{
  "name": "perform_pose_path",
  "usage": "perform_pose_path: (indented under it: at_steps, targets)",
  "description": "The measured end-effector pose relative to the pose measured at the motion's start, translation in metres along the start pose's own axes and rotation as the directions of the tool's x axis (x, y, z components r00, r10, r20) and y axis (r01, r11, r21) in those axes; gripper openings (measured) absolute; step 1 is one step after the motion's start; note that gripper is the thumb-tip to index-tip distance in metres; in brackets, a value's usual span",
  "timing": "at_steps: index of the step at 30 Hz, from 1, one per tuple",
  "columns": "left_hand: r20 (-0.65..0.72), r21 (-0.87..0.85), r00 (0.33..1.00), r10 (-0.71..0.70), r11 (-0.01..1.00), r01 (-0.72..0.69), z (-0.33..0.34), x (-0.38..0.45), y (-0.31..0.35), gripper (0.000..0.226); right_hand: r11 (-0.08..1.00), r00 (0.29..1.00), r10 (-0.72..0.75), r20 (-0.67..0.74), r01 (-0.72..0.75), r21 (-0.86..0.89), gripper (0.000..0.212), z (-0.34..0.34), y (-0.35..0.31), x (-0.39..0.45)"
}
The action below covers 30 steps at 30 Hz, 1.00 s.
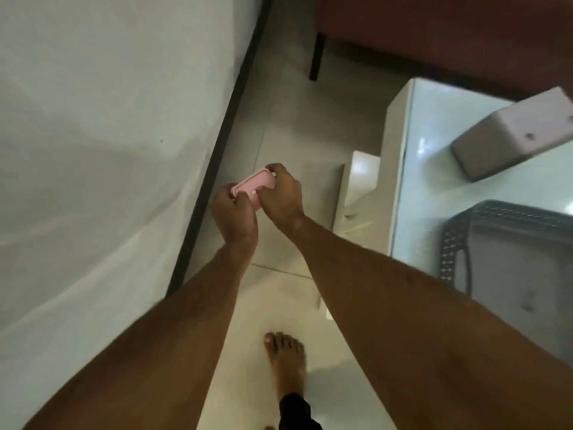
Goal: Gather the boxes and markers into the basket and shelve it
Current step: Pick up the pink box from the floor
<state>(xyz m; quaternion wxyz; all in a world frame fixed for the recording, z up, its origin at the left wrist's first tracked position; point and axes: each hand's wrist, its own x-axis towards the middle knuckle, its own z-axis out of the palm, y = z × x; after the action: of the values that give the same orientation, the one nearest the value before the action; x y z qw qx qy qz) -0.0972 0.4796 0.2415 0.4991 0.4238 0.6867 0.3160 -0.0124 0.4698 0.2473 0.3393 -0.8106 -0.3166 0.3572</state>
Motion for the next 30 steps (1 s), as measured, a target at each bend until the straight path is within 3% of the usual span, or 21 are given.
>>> perform_pose_path:
  at_steps: [6, 9, 15, 20, 24, 27, 30]
  targets:
    - [0.046, 0.007, 0.985, 0.167, 0.986, -0.167, 0.03, -0.056, 0.066, 0.022, 0.991, 0.976, -0.116, -0.185, 0.127, 0.045, 0.043, -0.103, -0.035, -0.039]
    - [0.14, 0.021, 0.948, 0.285, 0.957, -0.291, 0.057, -0.105, 0.099, 0.023, 0.982, 0.941, -0.138, -0.31, 0.17, 0.078, 0.035, -0.173, -0.031, -0.07]
    - [0.312, 0.04, 0.868, 0.386, 0.908, -0.418, 0.106, -0.2, 0.109, 0.021, 0.987, 0.844, -0.085, -0.53, 0.145, 0.073, 0.036, -0.267, 0.014, -0.125]
    - [0.436, 0.052, 0.776, 0.456, 0.848, -0.528, 0.13, -0.258, 0.096, 0.019, 0.993, 0.813, 0.006, -0.582, 0.065, 0.101, 0.032, -0.309, 0.068, -0.154]
    - [0.548, 0.211, 0.685, 0.48, 0.713, -0.669, 0.146, -0.274, 0.084, 0.025, 0.989, 0.816, 0.106, -0.568, -0.026, 0.146, 0.031, -0.32, 0.103, -0.16]
    - [0.647, 0.261, 0.57, 0.507, 0.555, -0.79, 0.152, -0.282, 0.079, 0.036, 0.984, 0.819, 0.169, -0.549, -0.107, 0.144, 0.03, -0.316, 0.12, -0.153]
    - [0.702, 0.318, 0.52, 0.487, 0.44, -0.84, 0.16, -0.281, 0.069, 0.047, 0.968, 0.826, 0.248, -0.507, -0.194, 0.157, 0.028, -0.311, 0.133, -0.143]
